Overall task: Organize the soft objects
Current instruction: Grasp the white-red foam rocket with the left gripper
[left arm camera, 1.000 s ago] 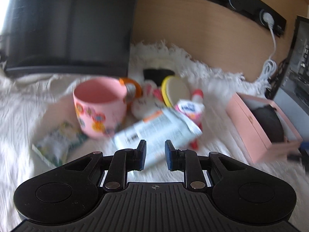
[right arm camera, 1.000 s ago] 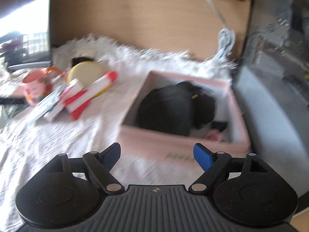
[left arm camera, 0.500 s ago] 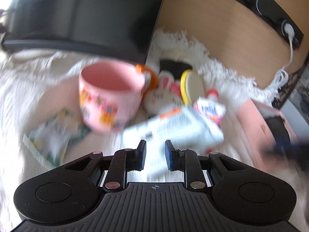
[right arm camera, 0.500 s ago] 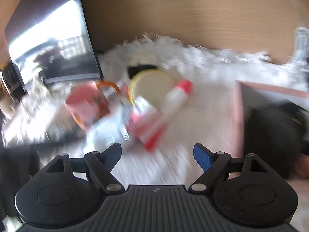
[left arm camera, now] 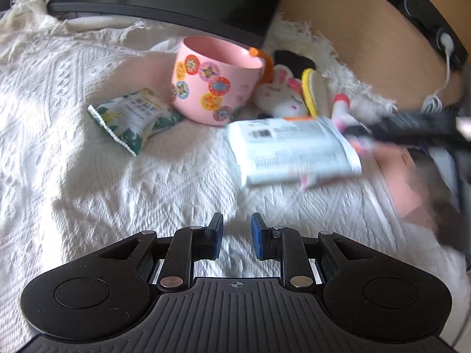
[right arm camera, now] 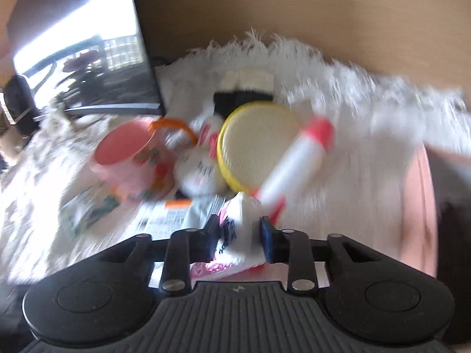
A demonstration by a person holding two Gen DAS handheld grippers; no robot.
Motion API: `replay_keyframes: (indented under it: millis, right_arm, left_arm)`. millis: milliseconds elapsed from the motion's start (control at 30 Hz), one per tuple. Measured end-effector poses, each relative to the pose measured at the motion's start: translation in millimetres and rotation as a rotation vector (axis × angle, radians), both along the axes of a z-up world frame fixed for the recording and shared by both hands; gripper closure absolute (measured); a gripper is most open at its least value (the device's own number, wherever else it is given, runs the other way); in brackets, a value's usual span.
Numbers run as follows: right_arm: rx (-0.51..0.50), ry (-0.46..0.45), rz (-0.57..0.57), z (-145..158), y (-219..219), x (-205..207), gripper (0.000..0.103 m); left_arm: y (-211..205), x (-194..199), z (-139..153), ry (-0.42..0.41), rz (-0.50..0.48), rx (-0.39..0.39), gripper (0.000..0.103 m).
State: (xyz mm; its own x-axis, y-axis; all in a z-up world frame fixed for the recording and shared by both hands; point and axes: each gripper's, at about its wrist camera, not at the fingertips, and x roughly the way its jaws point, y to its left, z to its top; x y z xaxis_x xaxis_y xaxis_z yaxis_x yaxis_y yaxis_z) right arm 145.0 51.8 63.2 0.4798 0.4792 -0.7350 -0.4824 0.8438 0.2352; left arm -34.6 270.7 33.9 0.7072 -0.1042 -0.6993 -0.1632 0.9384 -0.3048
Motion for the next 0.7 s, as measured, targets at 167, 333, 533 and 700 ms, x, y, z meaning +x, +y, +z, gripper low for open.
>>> replay_keyframes:
  millis: [167,333,533,700]
  right_arm:
    - [-0.019,0.031,-0.025,4,-52,-57,0.08]
    - [-0.029,0.067,-0.113,-6,-105,-97,0.08]
    - [-0.094,0.012,-0.168,-14,-135,-127,0.071]
    - [-0.134,-0.067,-0.176,-13,-149,-148,0.041]
  left_arm:
    - [0,13,1,-0.014,-0.007,-0.026,0.08]
    - [-26,27,10,-0.035,-0.098,-0.009,0.08]
    - [-61,54,38,-0.093,-0.202,0.003,0.08]
    - [-101,110,58,-0.127,-0.251,0.024,0.08]
